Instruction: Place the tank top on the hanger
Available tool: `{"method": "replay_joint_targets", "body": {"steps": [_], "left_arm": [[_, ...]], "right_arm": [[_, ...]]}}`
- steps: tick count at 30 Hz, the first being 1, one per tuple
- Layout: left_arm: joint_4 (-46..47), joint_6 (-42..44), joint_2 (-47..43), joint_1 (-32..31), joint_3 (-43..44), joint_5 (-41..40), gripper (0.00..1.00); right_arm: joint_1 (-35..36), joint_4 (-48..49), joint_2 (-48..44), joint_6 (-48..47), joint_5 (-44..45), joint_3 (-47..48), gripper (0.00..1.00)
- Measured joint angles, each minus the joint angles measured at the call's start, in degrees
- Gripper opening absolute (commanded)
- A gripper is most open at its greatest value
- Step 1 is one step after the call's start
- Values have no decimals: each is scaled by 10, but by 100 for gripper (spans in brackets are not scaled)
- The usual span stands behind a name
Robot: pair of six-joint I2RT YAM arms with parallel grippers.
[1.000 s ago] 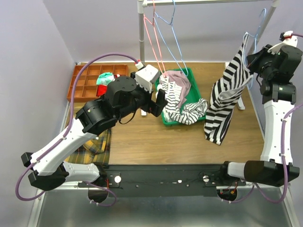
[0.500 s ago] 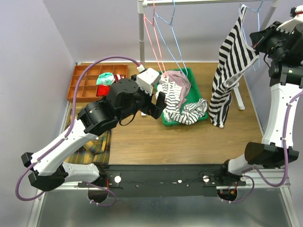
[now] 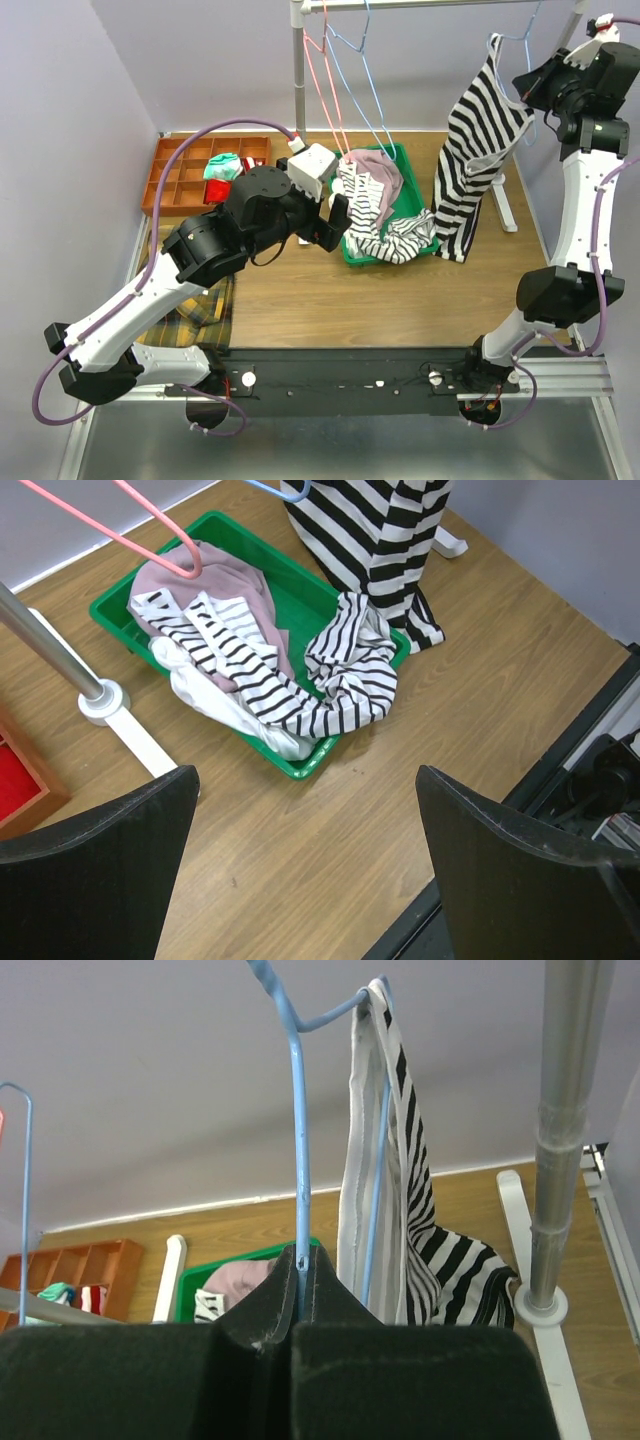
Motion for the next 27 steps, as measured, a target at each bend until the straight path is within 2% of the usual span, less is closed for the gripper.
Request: {"method": "replay_joint_targets", "body": {"steps": [7,10,13,14,16,17,20,23,27], "left_arm": [[0,0,-4,0,-2,0,99],[0,0,-5,0,-4,-2,99],[0,0,-6,0,-8,-4,99],[1,0,-7,0,-9,-5,99],[2,0,-8,0,-14,-5,99],[3,0,-8,0,-15,-6,99],[4,0,-9,0,-18,-11,99],[5,0,-9,0,-20,-18,99],[6,-3,-9,0,-20,-27,99]], "right_arm": [[0,4,0,-2,-1,-25,2],[0,7,-2,-3,0,-31,13],[0,8,-5,-3,0,-39,29],[0,6,-5,-3,1,-40,41],[0,1,-6,0,6,-43,51],[0,0,-7,0,9,-44,61],[0,-12,-12,-1,21,-45,74],[0,-43,-29,3,49,-45,80],[0,-79,-67,10,80,-45,93]]}}
